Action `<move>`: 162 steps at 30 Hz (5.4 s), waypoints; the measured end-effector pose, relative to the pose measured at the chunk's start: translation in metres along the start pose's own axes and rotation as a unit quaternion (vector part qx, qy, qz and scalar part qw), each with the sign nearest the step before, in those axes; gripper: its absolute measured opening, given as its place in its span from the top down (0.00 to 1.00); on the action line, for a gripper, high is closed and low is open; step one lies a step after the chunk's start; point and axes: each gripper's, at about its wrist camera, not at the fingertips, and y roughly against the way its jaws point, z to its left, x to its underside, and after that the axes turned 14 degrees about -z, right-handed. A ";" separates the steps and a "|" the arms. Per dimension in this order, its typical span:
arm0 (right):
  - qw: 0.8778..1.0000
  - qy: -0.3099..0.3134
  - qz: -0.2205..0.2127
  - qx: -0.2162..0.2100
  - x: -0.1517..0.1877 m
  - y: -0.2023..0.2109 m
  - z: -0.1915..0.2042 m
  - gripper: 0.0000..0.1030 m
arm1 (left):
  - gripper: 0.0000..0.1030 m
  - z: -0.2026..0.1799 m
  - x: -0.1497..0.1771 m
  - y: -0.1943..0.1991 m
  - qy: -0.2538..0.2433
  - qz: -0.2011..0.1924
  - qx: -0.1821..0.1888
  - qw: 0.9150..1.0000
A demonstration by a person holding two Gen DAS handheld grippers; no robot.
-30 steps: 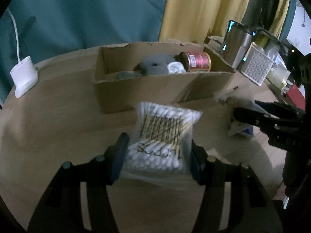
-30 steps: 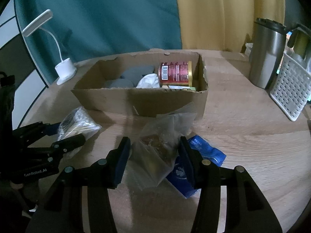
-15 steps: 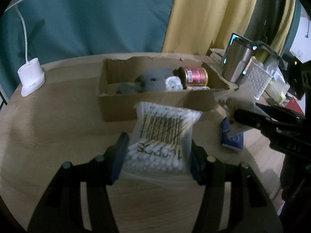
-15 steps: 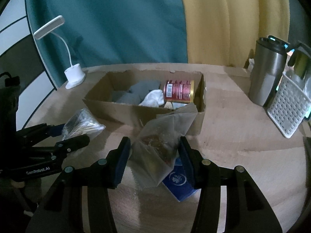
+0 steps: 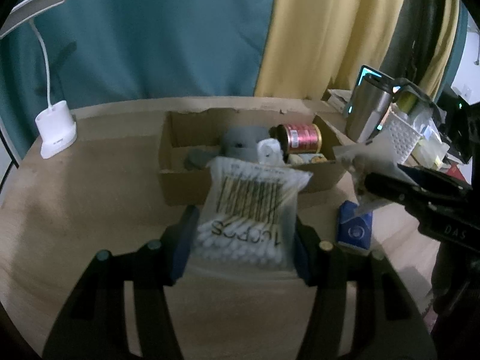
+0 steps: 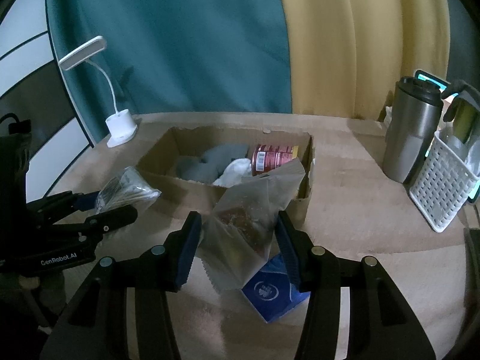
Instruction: Organize objects
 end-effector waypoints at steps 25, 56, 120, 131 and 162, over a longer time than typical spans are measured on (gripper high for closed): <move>1.000 0.004 -0.003 -0.005 -0.021 -0.021 -0.007 0.48 | 0.44 0.011 -0.025 -0.017 0.010 -0.014 -0.010 1.000; 1.000 -0.005 0.015 -0.012 -0.035 -0.078 -0.025 0.48 | 0.44 0.029 -0.040 -0.083 0.005 -0.004 -0.041 0.999; 0.999 0.005 0.040 -0.007 -0.039 -0.120 -0.013 0.48 | 0.23 0.062 -0.030 -0.129 -0.004 0.025 -0.084 0.996; 0.999 0.012 0.041 -0.009 -0.042 -0.124 -0.002 0.48 | 0.22 0.074 -0.034 -0.113 0.023 0.007 -0.079 0.997; 0.995 0.039 0.047 -0.076 -0.052 -0.164 0.078 0.48 | 0.23 0.126 -0.036 -0.073 0.044 -0.009 -0.101 0.994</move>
